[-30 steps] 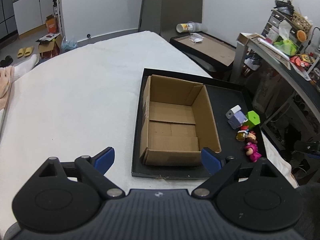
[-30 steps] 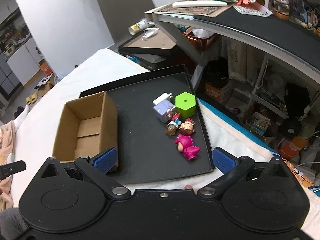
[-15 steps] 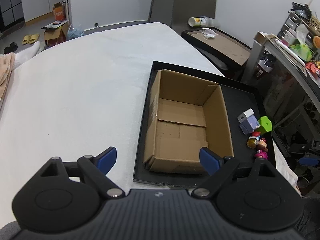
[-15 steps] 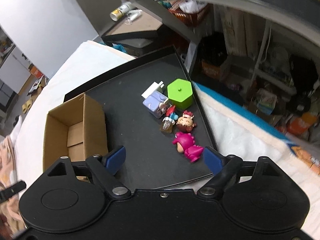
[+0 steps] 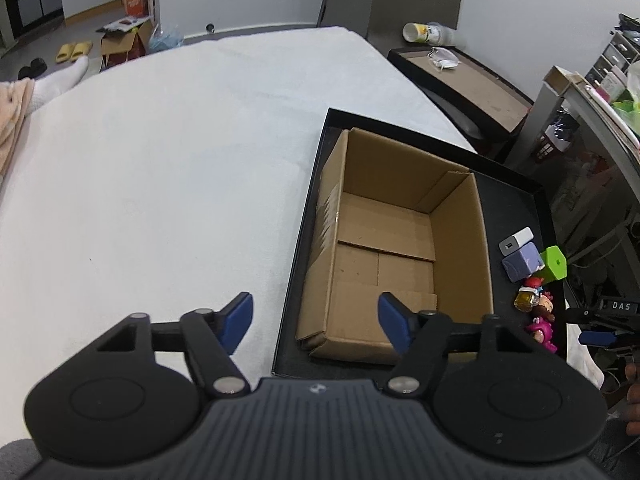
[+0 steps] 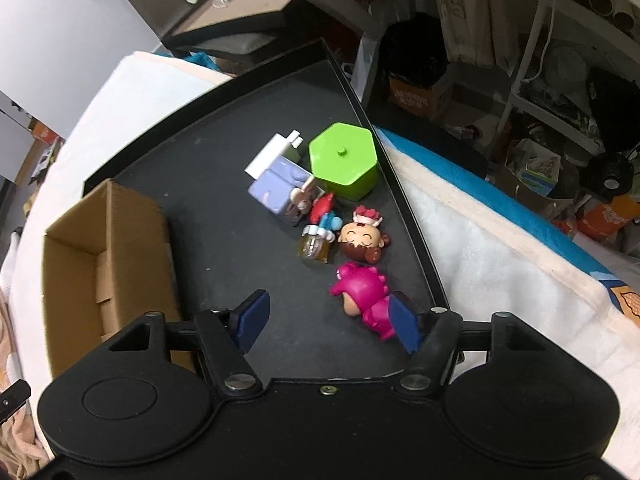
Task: Organize rigid objects
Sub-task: 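Move the right gripper toward the magenta dinosaur figure and close on it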
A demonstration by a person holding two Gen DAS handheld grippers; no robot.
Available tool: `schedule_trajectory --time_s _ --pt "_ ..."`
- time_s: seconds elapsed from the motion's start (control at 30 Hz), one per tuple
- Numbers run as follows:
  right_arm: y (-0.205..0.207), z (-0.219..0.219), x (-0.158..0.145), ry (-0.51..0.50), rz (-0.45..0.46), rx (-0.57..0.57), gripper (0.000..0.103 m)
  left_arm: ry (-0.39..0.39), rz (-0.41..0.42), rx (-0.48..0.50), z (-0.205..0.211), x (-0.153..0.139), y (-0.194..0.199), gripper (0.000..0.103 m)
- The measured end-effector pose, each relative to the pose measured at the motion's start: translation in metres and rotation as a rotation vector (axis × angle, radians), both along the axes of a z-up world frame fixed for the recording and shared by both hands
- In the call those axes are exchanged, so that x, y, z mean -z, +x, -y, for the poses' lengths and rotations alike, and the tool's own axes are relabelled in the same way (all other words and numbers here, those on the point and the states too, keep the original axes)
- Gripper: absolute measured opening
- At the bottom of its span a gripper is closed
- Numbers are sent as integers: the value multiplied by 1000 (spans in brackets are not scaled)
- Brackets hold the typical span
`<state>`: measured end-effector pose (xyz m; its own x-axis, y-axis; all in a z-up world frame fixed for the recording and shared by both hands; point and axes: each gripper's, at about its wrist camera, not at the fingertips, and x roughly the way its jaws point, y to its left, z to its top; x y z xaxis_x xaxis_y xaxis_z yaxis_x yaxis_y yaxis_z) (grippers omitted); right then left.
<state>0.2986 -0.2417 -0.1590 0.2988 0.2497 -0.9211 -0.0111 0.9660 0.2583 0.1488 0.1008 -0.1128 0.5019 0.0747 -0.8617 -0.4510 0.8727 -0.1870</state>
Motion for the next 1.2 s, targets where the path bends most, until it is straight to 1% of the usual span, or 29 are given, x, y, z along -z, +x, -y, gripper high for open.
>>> schedule_trajectory --time_s 0.23,0.3,0.37,0.47,0.57,0.67,0.87,0.93,0.97,1.0,1.03,1.1,1.13,1.2 --pt "16 -5 24 -40 -23 -4 63 5 -35 -8 -3 16 11 57" --pt "19 -5 35 -46 -46 2 63 7 -41 -11 -5 19 14 55" --pt "21 -6 43 -44 -58 12 63 7 -42 -13 -6 22 16 54" --pt "23 -10 50 -72 -52 5 63 3 -48 -5 -6 27 20 53" --pt "26 -11 57 -91 -68 4 63 3 -55 1 -6 32 23 53" --pt "26 -13 61 -108 -72 -13 61 -3 -63 3 -7 35 26 53" --pt "24 -25 69 -122 -96 -85 58 -8 -60 23 -7 38 28 53" --pt "22 -30 71 -141 -105 -112 57 -15 -62 31 -7 41 29 49" --pt "21 -33 73 -156 -110 -127 52 -18 -66 34 -7 43 30 45" --pt "20 -35 75 -165 -117 -139 43 -22 -71 35 -8 44 31 43" --pt "20 -35 76 -164 -125 -146 38 -30 -71 35 -9 44 32 38" --pt "19 -36 76 -150 -127 -158 36 -46 -64 38 -11 44 32 32" --pt "18 -38 74 -146 -119 -170 36 -46 -59 41 -12 44 32 30" --pt "15 -43 70 -142 -102 -198 36 -33 -53 51 -12 44 32 24"
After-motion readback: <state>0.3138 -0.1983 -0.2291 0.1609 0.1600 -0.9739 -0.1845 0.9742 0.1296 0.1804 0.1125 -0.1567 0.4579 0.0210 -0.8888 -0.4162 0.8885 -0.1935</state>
